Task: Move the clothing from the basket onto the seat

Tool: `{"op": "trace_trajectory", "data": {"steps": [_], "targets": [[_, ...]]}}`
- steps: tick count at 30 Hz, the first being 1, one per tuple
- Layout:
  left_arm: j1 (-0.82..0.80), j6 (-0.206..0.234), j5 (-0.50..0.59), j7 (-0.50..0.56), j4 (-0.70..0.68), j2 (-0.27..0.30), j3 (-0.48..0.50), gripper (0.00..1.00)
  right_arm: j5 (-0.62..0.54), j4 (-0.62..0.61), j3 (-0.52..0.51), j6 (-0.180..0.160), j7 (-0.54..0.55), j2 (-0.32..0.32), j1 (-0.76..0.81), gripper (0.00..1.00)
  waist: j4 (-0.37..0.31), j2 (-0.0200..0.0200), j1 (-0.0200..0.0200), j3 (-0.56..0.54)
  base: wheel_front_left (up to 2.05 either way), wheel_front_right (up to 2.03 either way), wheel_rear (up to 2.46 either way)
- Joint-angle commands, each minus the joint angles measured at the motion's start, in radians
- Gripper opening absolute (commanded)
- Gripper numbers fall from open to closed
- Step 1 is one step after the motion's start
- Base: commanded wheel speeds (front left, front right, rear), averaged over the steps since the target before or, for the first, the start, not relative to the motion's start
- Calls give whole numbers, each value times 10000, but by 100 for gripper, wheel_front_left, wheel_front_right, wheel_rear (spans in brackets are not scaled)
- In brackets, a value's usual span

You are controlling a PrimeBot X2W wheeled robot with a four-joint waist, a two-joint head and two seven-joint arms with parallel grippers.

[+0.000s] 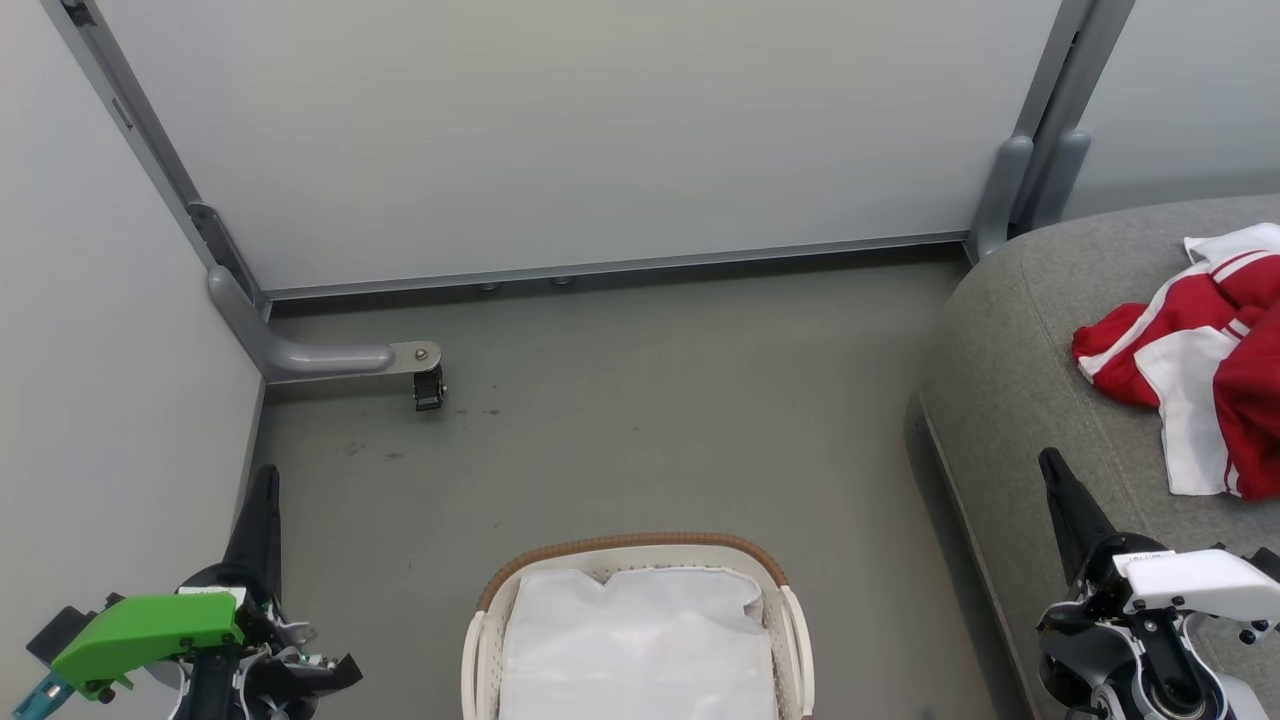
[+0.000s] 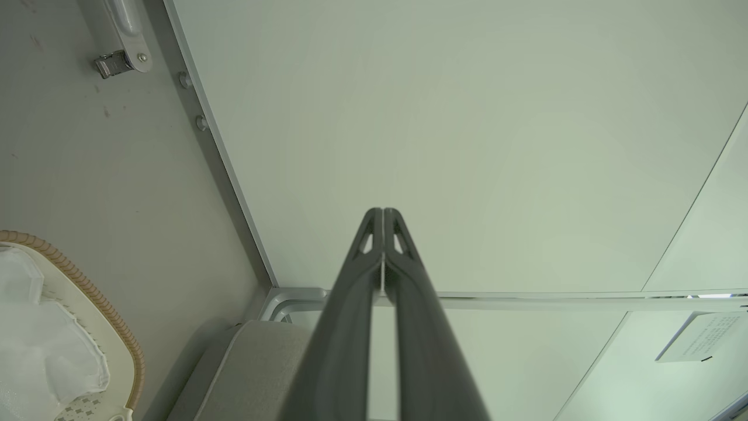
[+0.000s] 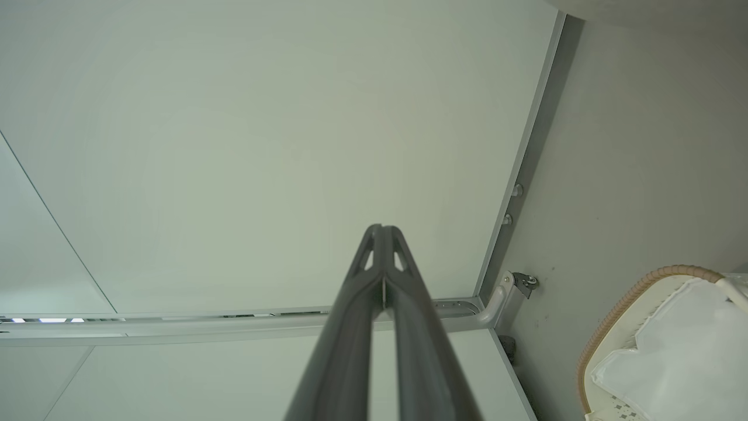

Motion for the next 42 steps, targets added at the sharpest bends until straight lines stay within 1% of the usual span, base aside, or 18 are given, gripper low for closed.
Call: {"op": "trace_trajectory", "data": {"steps": [1,42], "targets": [[-107,-50,-45,34,-15,0,13,0,34,-42,-21,0,32,-56,-85,0,0,0,0,0,0,0,0],[-106,-50,-50,29,-17,0,8,0,35,-42,-19,0,30,-56,-83,0,0,0,0,0,0,0,0]]}}
